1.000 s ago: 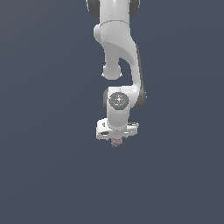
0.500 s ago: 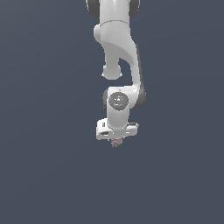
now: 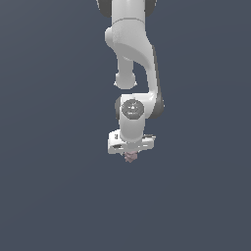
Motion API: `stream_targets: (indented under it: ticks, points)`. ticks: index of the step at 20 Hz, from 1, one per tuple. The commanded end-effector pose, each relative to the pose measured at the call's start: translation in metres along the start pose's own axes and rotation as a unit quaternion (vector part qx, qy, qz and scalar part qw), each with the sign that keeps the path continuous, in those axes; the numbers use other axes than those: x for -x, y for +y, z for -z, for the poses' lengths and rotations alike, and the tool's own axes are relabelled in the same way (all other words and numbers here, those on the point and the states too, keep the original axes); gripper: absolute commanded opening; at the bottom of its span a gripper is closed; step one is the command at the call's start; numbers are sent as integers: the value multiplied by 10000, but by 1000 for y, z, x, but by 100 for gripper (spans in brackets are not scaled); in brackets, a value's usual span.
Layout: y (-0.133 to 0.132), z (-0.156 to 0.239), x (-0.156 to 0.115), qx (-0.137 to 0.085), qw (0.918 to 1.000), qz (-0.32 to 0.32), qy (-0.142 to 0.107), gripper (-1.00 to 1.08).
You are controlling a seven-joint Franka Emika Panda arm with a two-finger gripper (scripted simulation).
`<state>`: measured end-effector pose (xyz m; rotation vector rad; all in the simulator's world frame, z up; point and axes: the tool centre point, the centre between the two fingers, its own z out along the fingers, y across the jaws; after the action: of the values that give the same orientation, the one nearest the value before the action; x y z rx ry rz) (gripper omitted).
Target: Pick up the object and move it to a goal position.
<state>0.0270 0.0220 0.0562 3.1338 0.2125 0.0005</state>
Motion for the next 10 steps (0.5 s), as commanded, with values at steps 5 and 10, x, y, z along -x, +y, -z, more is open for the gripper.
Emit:
stream_targets:
  ticks: [5, 10]
  points:
    - [-2, 23, 18, 1, 10000, 0, 4, -100]
    - [-5, 51, 40, 1, 10000, 0, 4, -100]
